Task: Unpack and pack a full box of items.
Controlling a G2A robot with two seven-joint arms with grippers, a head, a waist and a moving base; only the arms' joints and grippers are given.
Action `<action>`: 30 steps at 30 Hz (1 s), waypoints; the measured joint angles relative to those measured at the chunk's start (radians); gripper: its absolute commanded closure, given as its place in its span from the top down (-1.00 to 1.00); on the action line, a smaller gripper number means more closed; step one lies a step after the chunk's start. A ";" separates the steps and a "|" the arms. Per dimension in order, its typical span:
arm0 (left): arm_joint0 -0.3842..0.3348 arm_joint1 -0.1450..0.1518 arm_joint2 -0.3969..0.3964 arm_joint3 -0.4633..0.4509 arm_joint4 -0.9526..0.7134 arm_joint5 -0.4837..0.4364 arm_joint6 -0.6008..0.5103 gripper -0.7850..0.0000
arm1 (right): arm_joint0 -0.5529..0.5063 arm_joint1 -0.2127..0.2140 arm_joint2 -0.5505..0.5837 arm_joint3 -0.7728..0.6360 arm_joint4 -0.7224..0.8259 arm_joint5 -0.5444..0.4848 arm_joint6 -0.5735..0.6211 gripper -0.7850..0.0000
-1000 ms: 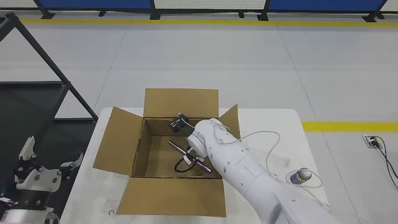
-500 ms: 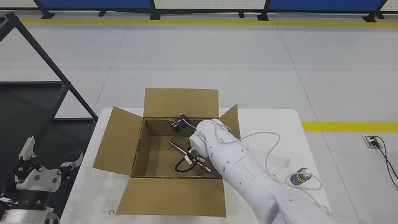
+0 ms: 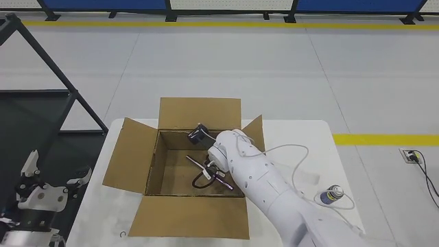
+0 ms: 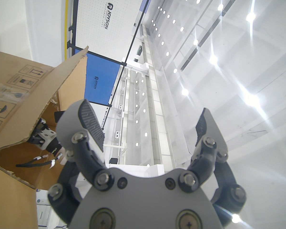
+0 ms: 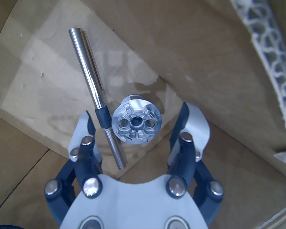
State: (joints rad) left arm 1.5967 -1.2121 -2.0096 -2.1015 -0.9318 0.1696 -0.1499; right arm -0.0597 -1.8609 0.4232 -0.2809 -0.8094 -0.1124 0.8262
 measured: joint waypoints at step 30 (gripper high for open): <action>0.000 0.000 0.000 0.000 0.000 0.000 0.000 1.00 | -0.275 0.274 0.274 -0.776 -0.231 -0.029 0.092 1.00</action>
State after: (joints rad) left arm 1.5967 -1.2121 -2.0096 -2.1015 -0.9318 0.1696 -0.1499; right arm -0.3349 -1.5871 0.6974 -1.0572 -1.0402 -0.1412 0.9185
